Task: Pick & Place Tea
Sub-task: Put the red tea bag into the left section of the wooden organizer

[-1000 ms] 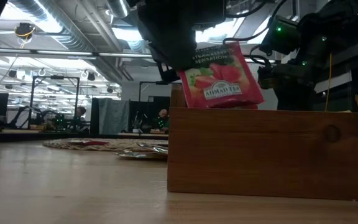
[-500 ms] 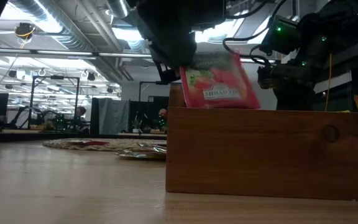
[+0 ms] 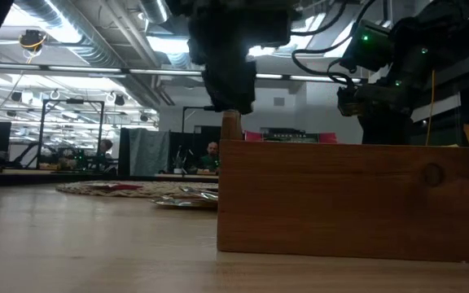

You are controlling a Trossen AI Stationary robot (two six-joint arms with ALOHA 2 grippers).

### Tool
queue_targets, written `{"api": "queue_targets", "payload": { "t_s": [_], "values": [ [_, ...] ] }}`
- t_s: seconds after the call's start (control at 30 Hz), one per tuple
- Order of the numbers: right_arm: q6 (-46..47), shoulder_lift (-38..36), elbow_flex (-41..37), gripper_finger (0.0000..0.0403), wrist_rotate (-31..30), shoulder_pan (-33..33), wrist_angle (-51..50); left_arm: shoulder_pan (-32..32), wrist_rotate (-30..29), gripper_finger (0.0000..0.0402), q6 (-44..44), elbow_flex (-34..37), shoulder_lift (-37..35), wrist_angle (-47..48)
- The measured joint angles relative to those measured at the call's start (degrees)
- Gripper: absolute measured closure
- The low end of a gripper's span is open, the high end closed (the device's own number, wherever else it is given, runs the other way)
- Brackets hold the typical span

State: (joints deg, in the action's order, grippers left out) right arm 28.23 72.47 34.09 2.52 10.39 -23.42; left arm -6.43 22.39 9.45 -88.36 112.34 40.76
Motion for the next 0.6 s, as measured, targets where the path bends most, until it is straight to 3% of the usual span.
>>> {"api": "queue_targets", "payload": {
  "t_s": [0.23,0.43,0.6],
  "values": [
    [0.00,0.00,0.00,0.0328,0.00,-0.49,0.12,3.09,-11.54,0.0314,-6.19,1.46,-4.79,13.21],
    [-0.04,0.00,-0.02,0.0328,0.00,-2.10,2.94,7.87,-11.85,0.0320,-3.85,12.42,-12.55,6.69],
    [-0.28,0.00,-0.02,0.0328,-0.01,-4.23,13.20,12.68,-13.29,0.0319,0.34,23.54,-20.44,-0.39]
  ]
}}
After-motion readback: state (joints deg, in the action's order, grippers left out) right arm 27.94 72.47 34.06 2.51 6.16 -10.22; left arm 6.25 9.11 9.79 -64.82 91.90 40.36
